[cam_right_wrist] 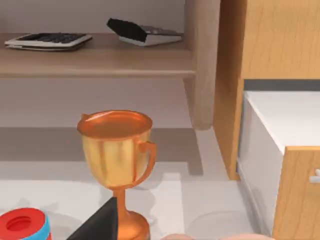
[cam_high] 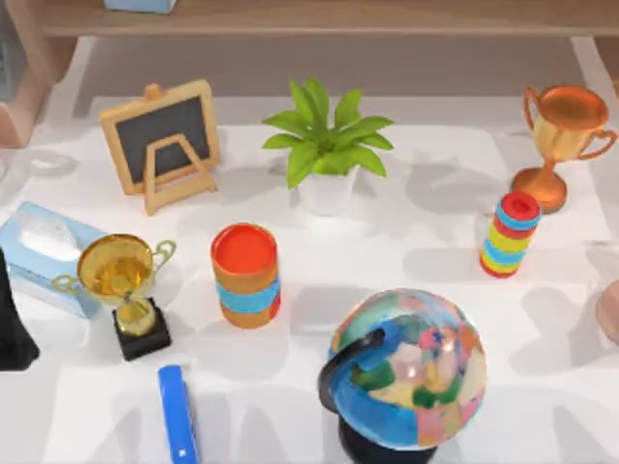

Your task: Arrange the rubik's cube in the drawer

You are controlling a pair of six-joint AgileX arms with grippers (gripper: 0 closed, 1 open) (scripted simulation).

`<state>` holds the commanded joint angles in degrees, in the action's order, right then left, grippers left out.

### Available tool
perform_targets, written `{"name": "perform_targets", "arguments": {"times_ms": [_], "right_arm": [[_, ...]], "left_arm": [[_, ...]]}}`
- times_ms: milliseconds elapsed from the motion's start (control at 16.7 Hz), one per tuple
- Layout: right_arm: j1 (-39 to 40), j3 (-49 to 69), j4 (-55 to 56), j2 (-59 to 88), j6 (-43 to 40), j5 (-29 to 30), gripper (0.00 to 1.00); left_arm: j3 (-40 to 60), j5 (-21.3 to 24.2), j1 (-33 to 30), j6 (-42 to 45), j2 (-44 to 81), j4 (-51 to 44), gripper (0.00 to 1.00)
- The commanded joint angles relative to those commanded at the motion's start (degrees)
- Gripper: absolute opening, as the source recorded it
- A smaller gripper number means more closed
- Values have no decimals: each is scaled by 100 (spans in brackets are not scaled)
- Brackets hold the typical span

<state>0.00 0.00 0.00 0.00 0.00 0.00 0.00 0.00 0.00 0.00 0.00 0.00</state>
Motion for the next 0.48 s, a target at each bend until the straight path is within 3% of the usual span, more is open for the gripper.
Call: {"name": "perform_targets", "arguments": {"times_ms": [240,480], "right_arm": [[60,181,10,179,2,81,100],[379,1234,73,1261,6,484,100]], "left_arm": [[0,0,0,0,0,0,100],[0,0,0,0,0,0,100]]}}
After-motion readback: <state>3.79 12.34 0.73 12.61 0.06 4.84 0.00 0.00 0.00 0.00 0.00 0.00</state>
